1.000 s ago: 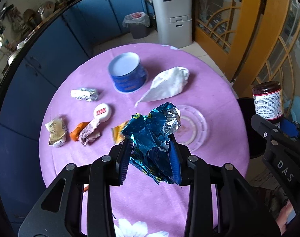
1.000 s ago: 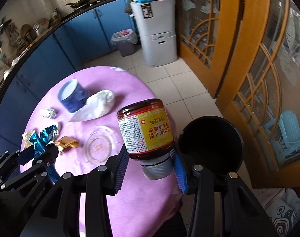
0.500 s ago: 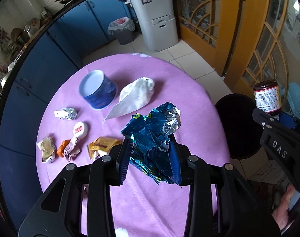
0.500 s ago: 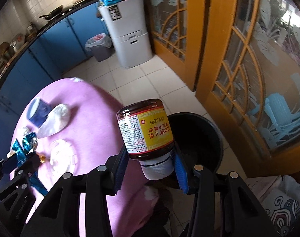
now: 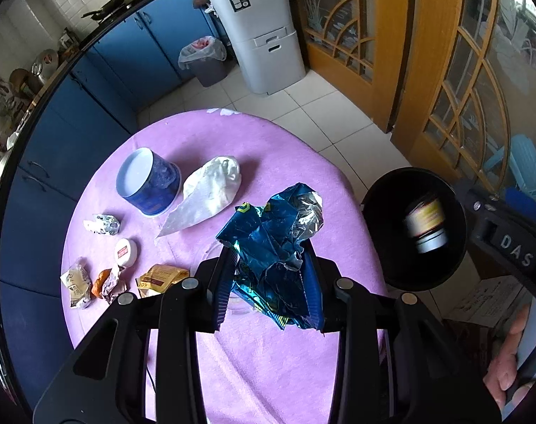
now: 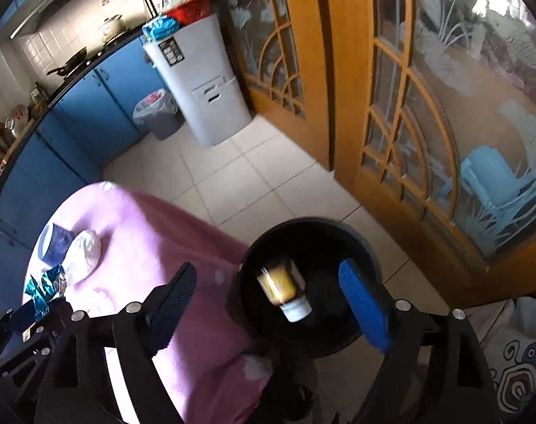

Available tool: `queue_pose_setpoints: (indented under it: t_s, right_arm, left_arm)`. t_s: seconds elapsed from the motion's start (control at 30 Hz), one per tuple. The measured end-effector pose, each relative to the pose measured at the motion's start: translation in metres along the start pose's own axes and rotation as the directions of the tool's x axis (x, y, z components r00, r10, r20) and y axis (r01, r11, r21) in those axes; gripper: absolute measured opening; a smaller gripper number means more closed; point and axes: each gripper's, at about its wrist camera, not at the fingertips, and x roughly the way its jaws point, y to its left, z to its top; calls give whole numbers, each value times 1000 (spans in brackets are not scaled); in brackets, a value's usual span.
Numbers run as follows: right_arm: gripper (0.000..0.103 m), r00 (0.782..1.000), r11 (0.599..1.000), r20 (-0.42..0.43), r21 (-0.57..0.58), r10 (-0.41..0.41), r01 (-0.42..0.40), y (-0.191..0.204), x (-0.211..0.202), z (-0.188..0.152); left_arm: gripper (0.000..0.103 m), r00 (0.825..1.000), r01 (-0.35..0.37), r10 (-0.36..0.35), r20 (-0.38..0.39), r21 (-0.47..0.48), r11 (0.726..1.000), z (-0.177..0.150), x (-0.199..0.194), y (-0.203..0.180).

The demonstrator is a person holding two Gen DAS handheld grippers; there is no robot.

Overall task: Collect trash
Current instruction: 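Carry the foil wrapper and jam jar toward the black bin with both tools, then open the right tool over the bin while the left tool releases the foil wrapper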

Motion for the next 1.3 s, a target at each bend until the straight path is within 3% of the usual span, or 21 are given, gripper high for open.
queue_pose_setpoints:
  t_s: [0.47, 0.7, 0.93, 1.17, 1.3]
  right_arm:
    - [81, 997, 996, 31, 57, -72, 70, -27, -4, 3]
    - [81, 994, 985, 49, 149, -100, 92, -56, -10, 4]
    - [81, 988, 962, 67, 245, -139, 119, -96, -18, 6]
    - [81, 988, 955, 41, 267, -147, 131, -113, -4, 8]
    - [81, 990, 957, 8, 257, -140, 133, -113, 12, 8]
  left_arm:
    - [37, 1000, 7, -7, -4, 41, 999, 7, 3, -26]
    - [38, 998, 60, -61, 7, 83, 995, 18, 8, -55]
    - [39, 990, 138, -136, -22, 121, 983, 37, 37, -101]
    - [39, 984, 164, -154, -90, 114, 980, 48, 81, -131]
    - [51, 983, 159, -148, -109, 96, 983, 48, 101, -138]
